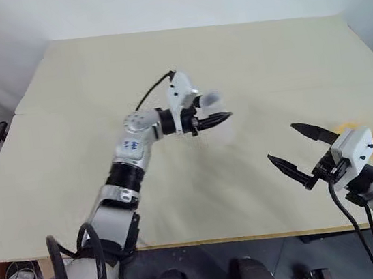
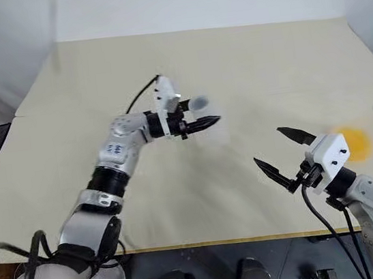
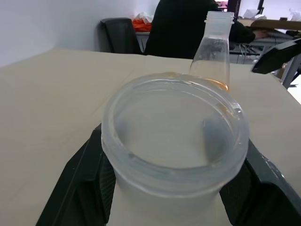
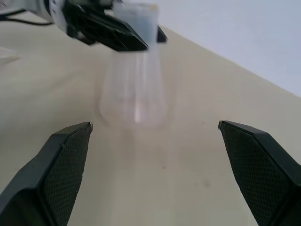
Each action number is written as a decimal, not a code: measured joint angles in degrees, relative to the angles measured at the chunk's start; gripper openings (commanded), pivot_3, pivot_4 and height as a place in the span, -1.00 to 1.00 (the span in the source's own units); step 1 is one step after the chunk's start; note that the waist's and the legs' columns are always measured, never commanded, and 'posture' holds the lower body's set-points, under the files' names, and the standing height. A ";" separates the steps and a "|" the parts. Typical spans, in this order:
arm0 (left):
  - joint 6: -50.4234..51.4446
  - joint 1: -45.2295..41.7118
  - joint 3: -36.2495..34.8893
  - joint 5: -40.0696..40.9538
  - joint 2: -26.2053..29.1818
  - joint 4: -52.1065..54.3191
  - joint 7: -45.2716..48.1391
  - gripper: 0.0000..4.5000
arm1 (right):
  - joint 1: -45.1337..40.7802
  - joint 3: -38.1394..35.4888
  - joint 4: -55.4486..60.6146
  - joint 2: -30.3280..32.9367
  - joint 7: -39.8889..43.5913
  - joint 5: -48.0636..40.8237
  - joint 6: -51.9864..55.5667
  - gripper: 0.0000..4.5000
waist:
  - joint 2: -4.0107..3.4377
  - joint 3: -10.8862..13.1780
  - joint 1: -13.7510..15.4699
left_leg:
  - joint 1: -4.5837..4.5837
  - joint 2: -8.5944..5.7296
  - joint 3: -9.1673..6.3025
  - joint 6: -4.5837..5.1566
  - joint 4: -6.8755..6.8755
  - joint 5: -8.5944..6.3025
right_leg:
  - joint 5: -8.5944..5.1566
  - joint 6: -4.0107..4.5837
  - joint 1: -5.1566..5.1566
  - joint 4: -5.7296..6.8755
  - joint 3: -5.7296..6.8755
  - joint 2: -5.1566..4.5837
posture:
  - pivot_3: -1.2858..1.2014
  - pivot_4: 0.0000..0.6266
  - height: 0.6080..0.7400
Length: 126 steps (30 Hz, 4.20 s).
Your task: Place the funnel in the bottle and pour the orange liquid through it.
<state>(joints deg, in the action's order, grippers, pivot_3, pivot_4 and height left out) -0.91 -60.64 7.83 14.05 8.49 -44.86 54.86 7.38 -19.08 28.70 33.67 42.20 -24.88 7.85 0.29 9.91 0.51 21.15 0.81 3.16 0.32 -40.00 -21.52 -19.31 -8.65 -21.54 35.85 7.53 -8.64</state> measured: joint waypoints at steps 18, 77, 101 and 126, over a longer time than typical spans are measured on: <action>-6.17 -2.84 -0.04 -5.37 -3.61 -9.05 4.65 0.99 | 2.78 1.14 5.33 -2.17 -5.80 0.14 1.22 1.00 | 0.00 0.00 0.84 | 0.03 -0.04 -0.01 0.04 -0.10 -0.01 | 0.00 0.00 0.02 0.00 -0.02 -0.03 | 0.03 -0.52 1.00; 16.41 79.50 -50.46 18.86 23.00 60.70 -10.14 0.99 | -26.42 23.64 -13.64 -3.69 18.14 -2.14 1.08 1.00 | -0.02 0.00 -0.48 | -0.13 -0.01 -0.95 0.02 -0.18 -0.02 | 0.00 0.01 0.31 0.02 -0.27 -0.06 | 0.03 -0.52 1.00; 13.43 43.57 -24.74 11.62 32.21 35.06 1.89 0.99 | -19.55 22.75 -9.24 -3.75 10.39 0.88 1.01 1.00 | 0.04 -0.03 -2.34 | -0.08 0.02 -0.79 -0.03 0.00 -0.01 | 0.01 0.02 0.07 0.12 0.01 -0.01 | 0.03 -0.52 1.00; 16.07 60.09 -26.77 15.17 34.77 43.70 4.80 0.99 | -18.37 21.39 -7.67 -3.44 8.31 0.94 1.01 1.00 | 0.00 -0.01 -2.24 | -0.09 0.04 -0.78 -0.02 -0.04 -0.01 | 0.01 0.02 0.08 0.11 -0.14 -0.02 | 0.03 -0.52 1.00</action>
<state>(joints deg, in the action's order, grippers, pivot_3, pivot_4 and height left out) 15.16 -0.54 -18.95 29.22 43.26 -1.15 59.67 -10.99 2.31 21.03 30.23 50.51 -23.94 8.86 0.29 9.89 -1.73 21.06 0.86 2.38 0.29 -40.04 -21.53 -19.31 -8.63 -21.45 35.96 7.39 -8.66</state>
